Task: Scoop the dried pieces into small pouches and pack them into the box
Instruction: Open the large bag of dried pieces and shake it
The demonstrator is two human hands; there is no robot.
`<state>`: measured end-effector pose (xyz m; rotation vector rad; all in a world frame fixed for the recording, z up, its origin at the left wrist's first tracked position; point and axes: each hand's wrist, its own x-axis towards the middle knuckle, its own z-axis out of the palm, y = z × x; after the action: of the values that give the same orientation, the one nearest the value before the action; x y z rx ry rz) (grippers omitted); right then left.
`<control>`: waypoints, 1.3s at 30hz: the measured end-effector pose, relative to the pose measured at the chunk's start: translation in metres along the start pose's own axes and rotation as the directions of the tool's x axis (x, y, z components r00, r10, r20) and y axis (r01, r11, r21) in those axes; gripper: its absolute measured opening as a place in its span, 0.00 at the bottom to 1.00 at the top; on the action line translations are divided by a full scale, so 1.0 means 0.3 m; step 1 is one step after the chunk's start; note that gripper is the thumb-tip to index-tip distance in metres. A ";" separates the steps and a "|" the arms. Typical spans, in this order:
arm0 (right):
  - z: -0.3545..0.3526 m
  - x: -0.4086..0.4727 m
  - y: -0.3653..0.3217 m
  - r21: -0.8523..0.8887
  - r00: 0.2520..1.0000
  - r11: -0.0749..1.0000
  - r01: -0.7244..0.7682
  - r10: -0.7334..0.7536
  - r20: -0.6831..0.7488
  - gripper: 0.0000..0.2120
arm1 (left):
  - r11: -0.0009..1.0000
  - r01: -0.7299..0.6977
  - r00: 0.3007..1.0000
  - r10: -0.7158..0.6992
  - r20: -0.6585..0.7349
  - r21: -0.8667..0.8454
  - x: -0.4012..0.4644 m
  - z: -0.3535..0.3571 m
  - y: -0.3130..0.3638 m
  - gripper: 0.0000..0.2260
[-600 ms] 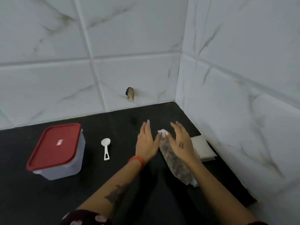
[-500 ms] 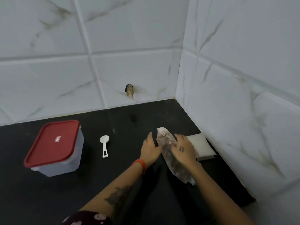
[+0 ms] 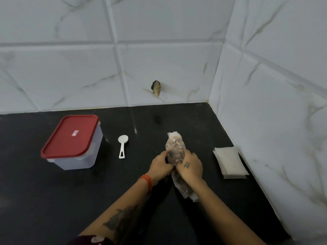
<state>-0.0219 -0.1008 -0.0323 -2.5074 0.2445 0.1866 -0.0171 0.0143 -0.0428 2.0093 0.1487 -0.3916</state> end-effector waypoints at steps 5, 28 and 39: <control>0.059 0.009 -0.080 0.079 0.998 0.996 0.048 -0.051 0.043 0.20 | 0.994 -0.008 0.997 0.016 -0.075 0.109 0.007 -0.107 -0.051 0.29; 0.017 0.061 -0.164 0.543 0.902 0.729 -0.417 0.258 0.346 0.07 | 0.971 -0.179 0.983 0.184 -0.023 0.158 -0.021 -0.174 -0.112 0.28; -0.043 0.057 -0.178 0.533 0.863 0.692 -0.487 0.291 0.412 0.18 | 0.966 -0.235 0.972 0.233 0.031 0.112 -0.020 -0.188 -0.075 0.31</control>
<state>0.0075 -0.0678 0.0047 -1.6995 0.6165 0.5596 -0.0172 0.0749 -0.0366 2.1075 -0.1243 -0.2717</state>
